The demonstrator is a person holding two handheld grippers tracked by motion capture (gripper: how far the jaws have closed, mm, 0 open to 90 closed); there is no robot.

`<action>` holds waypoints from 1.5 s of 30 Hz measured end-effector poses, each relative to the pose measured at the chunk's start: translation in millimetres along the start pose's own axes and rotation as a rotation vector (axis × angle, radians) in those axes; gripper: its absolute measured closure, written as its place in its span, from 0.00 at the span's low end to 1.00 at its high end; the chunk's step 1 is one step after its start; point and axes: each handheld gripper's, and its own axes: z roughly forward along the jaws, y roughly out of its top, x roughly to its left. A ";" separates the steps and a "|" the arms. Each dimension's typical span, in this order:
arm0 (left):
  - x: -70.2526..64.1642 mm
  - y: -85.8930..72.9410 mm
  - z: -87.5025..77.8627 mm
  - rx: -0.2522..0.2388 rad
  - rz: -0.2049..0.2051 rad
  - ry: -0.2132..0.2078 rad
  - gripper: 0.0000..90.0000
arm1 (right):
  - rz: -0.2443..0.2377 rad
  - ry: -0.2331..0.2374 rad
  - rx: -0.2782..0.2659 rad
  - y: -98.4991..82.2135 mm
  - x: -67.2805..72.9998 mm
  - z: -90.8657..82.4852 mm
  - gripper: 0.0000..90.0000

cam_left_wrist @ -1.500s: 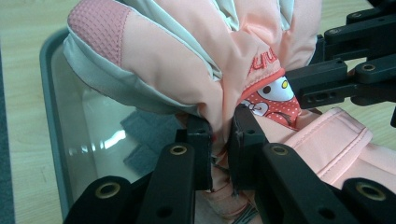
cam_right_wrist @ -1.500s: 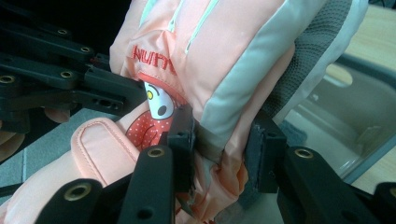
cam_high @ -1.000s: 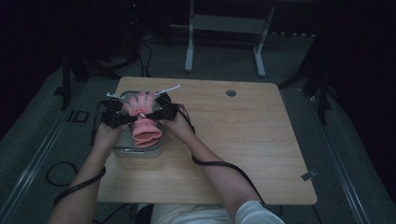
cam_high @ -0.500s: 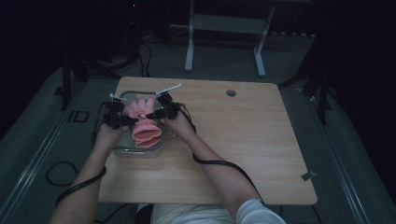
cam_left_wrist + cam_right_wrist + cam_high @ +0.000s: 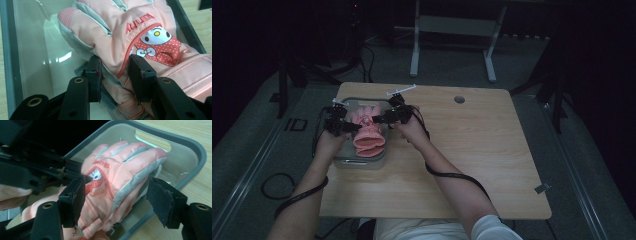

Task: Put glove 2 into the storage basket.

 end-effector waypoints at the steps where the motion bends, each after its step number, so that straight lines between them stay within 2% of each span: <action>1: -0.9 0.9 1.7 0.001 0.003 0.007 0.69 | -0.001 0.003 -0.008 -0.8 0.1 -2.2 0.34; 4: -3.8 2.9 4.0 -0.003 0.011 0.016 0.69 | -0.008 0.008 -0.015 -3.3 -0.1 -6.3 0.33; 6: -4.7 3.4 2.6 -0.012 0.017 0.045 0.66 | -0.014 0.006 -0.020 -5.3 -1.7 -8.8 0.32; 7: -4.7 3.4 2.6 -0.012 0.017 0.045 0.58 | -0.014 0.006 -0.020 -5.3 -1.7 -8.8 0.32; 8: -2.3 3.1 0.5 -0.019 0.008 0.042 0.58 | -0.009 0.008 -0.020 -7.1 -4.0 -11.2 0.32; 11: 3.7 1.9 -3.9 -0.032 -0.017 0.037 0.48 | -0.003 0.007 -0.025 -10.2 -8.7 -16.8 0.31; 15: 7.2 -1.5 -9.2 -0.064 -0.001 0.030 0.33 | -0.012 0.018 -0.046 -13.6 -13.3 -24.1 0.25; 23: 7.6 -3.5 -18.8 -0.098 0.021 0.029 0.20 | -0.031 -0.002 -0.082 -16.5 -16.3 -34.8 0.23; 31: 11.3 -5.9 -28.9 -0.128 0.027 0.029 0.16 | -0.030 -0.014 -0.089 -21.7 -20.8 -41.2 0.23; 34: 8.7 -5.2 -34.6 -0.146 0.043 0.031 0.15 | -0.033 -0.015 -0.090 -23.2 -21.3 -43.1 0.23; 37: 2.8 -4.2 -43.5 -0.179 0.060 0.013 0.15 | -0.038 -0.013 -0.091 -25.0 -21.6 -45.4 0.22; 45: -27.7 -5.5 -58.5 -0.239 0.123 -0.083 0.15 | -0.076 -0.011 -0.102 -32.1 -23.6 -55.0 0.19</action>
